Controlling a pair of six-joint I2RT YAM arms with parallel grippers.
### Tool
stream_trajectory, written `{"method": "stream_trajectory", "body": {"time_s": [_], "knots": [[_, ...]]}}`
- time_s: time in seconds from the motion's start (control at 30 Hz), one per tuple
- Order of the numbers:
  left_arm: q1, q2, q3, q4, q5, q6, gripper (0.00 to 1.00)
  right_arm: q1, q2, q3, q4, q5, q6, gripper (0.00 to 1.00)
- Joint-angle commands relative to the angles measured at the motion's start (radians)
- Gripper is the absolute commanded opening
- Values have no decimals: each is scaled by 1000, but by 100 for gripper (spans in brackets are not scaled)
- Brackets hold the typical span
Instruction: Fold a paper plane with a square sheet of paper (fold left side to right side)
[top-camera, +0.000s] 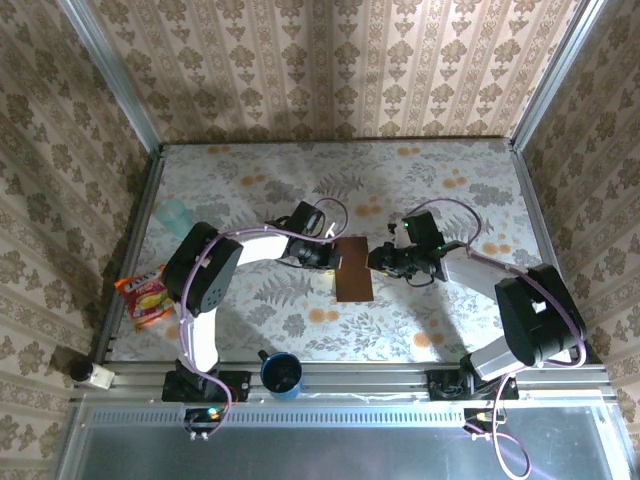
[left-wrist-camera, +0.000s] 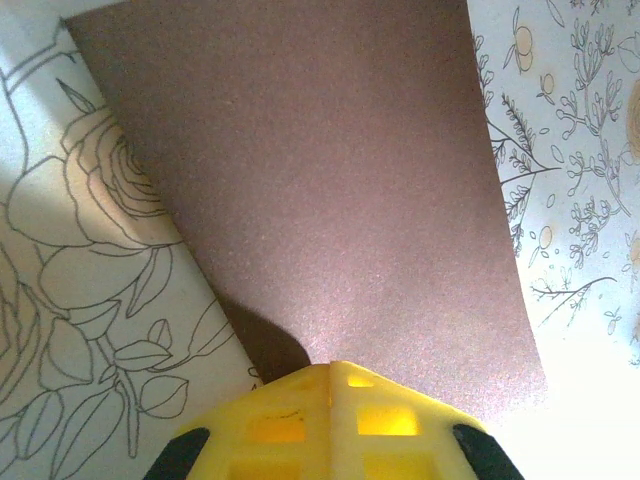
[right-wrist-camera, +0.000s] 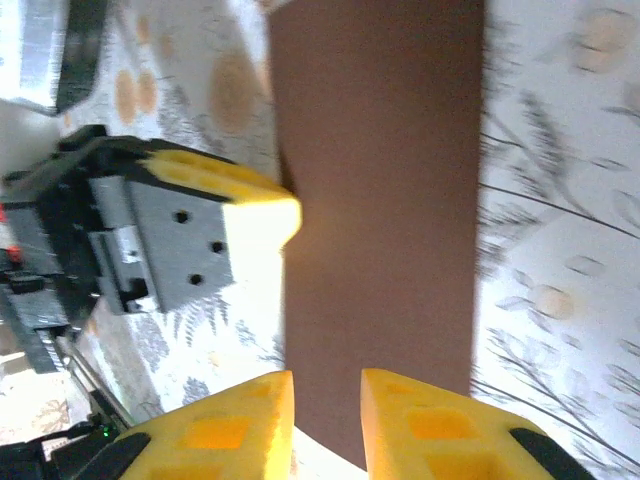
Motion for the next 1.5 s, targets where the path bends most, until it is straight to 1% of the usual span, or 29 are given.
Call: {"method": "stream_trajectory", "body": {"time_s": [0.0,0.17,0.33,0.73,1.0,1.2,1.47], "knots": [[-13,26,-19,-41,-43,-15,0,-20,-17,-46,-134,-17,-52,28],[-13,26,-20,-42,-46,-17,0,-19,-2,-79,-136,-42,-49,31],[-13,22,-22,-43,-52,-17,0,-8,16,-107,-89,-64,-27,33],[-15,16,-30,-39,-54,-18,0,41,76,-83,-14,-82,11,33],[-15,14,-40,-30,-51,-17,0,41,94,-80,69,-98,48,32],[-15,11,-45,-29,-54,-15,0,24,107,-69,92,-99,49,32],[-17,8,-45,-36,-60,-11,0,-1,120,-24,70,-116,25,31]]}}
